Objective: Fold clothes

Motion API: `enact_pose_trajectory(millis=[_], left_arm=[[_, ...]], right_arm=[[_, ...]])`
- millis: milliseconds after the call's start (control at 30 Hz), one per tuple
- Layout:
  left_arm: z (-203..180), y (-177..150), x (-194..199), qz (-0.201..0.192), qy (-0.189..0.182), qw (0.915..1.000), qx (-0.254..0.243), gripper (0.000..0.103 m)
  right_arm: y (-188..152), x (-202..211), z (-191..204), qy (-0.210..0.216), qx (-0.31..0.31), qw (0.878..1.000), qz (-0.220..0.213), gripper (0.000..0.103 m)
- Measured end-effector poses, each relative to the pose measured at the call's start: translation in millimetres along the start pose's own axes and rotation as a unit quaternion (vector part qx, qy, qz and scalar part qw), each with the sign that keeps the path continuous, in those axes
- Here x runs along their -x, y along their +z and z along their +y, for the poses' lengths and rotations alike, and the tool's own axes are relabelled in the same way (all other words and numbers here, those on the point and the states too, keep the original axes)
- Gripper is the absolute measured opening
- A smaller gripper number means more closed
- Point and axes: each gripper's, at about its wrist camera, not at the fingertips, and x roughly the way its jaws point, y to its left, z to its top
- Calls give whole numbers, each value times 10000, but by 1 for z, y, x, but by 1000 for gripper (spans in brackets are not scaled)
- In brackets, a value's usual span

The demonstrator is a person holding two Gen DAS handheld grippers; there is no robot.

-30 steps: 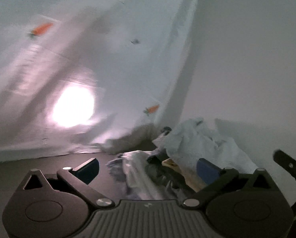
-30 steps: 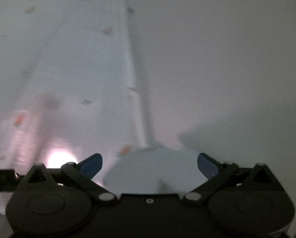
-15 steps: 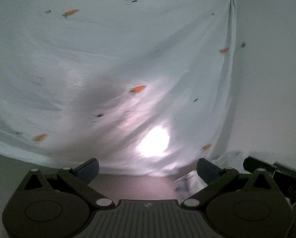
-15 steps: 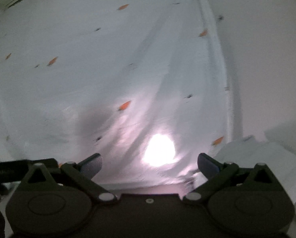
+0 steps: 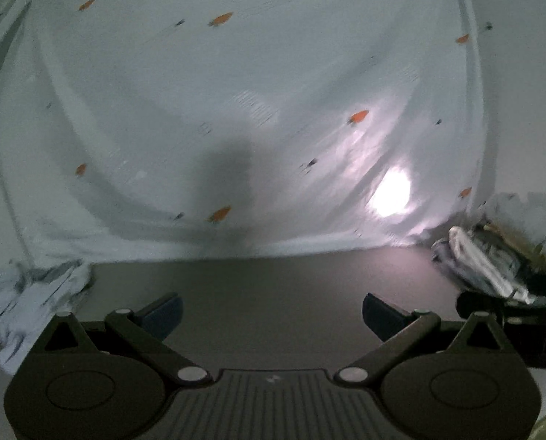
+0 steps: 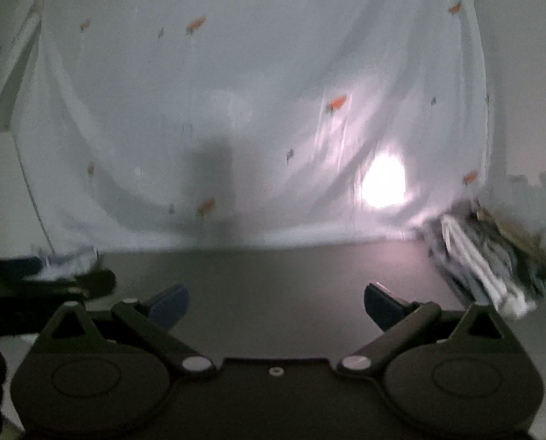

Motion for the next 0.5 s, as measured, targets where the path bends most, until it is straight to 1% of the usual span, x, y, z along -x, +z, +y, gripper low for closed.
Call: enact_pose_trajectory(millis=[67, 200, 333, 500], left_arm=[[14, -10, 12, 113, -6, 9999, 20, 103], [37, -23, 29, 353, -143, 9991, 169, 103], [57, -33, 43, 533, -271, 9978, 295, 103], [70, -40, 59, 529, -212, 9980, 256, 103]], right_arm=[[-13, 7, 17, -96, 46, 9994, 315, 103], [-30, 24, 41, -22, 6, 9981, 608, 103], [-39, 38, 61, 4, 137, 9977, 662, 103], [-44, 47, 73, 3, 153, 9975, 687, 103]])
